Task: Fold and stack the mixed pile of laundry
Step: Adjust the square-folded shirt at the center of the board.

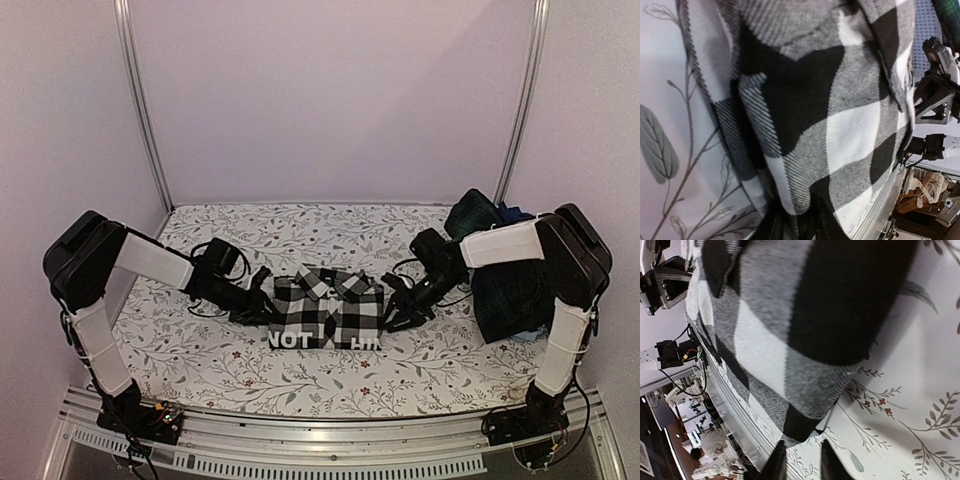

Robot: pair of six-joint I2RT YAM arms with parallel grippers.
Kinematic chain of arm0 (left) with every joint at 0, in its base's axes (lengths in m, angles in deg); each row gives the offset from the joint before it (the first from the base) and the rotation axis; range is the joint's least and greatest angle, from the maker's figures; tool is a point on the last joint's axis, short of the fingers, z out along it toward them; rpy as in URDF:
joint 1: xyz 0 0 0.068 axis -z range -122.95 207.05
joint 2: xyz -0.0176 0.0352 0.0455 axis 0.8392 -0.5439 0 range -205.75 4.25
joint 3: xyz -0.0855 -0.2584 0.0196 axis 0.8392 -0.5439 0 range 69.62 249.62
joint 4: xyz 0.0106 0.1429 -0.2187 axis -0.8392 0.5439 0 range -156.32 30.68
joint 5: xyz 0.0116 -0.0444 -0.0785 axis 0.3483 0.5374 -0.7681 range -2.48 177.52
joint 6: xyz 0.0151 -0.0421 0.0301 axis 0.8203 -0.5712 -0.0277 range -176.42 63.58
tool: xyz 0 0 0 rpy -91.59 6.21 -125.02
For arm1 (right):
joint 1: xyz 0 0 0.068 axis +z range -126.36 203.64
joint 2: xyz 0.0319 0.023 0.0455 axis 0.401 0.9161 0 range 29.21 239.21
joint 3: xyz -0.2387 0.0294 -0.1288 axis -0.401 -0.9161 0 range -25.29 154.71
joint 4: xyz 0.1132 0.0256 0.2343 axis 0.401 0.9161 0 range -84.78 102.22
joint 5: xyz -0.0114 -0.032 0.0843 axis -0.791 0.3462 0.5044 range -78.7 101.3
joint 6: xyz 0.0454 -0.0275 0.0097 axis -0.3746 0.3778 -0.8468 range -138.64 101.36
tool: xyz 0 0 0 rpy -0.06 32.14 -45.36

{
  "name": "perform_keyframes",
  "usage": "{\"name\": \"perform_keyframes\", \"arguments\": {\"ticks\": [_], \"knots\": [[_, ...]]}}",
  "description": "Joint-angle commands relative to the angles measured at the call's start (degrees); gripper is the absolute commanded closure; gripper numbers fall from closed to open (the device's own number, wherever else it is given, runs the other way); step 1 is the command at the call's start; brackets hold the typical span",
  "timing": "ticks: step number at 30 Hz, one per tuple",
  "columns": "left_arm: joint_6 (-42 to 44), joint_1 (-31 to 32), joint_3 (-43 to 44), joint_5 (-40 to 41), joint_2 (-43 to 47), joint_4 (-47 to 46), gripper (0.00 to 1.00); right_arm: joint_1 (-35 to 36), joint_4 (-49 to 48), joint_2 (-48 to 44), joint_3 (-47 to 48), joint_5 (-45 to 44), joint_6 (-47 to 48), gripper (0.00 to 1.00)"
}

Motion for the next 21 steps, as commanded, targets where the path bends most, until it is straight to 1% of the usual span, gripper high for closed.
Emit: {"name": "perform_keyframes", "arguments": {"ticks": [1,2,3,6,9,14,19,20,21], "knots": [[1.56,-1.62,-0.08,1.68,3.25,1.39,0.64,-0.73,2.9,-2.15,5.25,-3.62,3.01,0.58],[1.3,-2.1,0.37,1.2,3.92,0.76,0.6,-1.17,2.65,-1.9,6.67,-3.8,3.08,0.56],[1.15,-2.62,1.03,1.06,4.15,0.26,0.59,-1.77,2.23,-1.65,7.96,-4.07,2.9,0.55],[0.78,-4.0,3.57,1.28,4.13,-0.38,0.58,-3.8,0.79,-0.13,11.22,-4.95,2.09,0.54],[1.12,-4.84,7.15,1.63,1.7,0.6,0.59,-5.29,0.32,3.06,13.6,-5.15,1.75,0.55],[1.0,-4.95,11.37,0.92,-2.46,0.18,0.59,-5.49,-0.6,7.92,16.46,-4.06,1.93,0.58],[0.71,-4.91,13.07,0.13,-5.85,-0.2,0.71,-5.37,-1.98,11.77,19.0,-2.59,0.16,0.6],[0.8,-4.95,13.17,0.04,-6.07,-0.32,0.74,-5.36,-1.88,12.25,19.59,-2.44,0.13,0.62],[0.96,-4.94,13.26,-0.09,-6.12,-0.35,0.79,-5.4,-1.66,12.95,20.05,-2.47,0.12,0.67]]}}
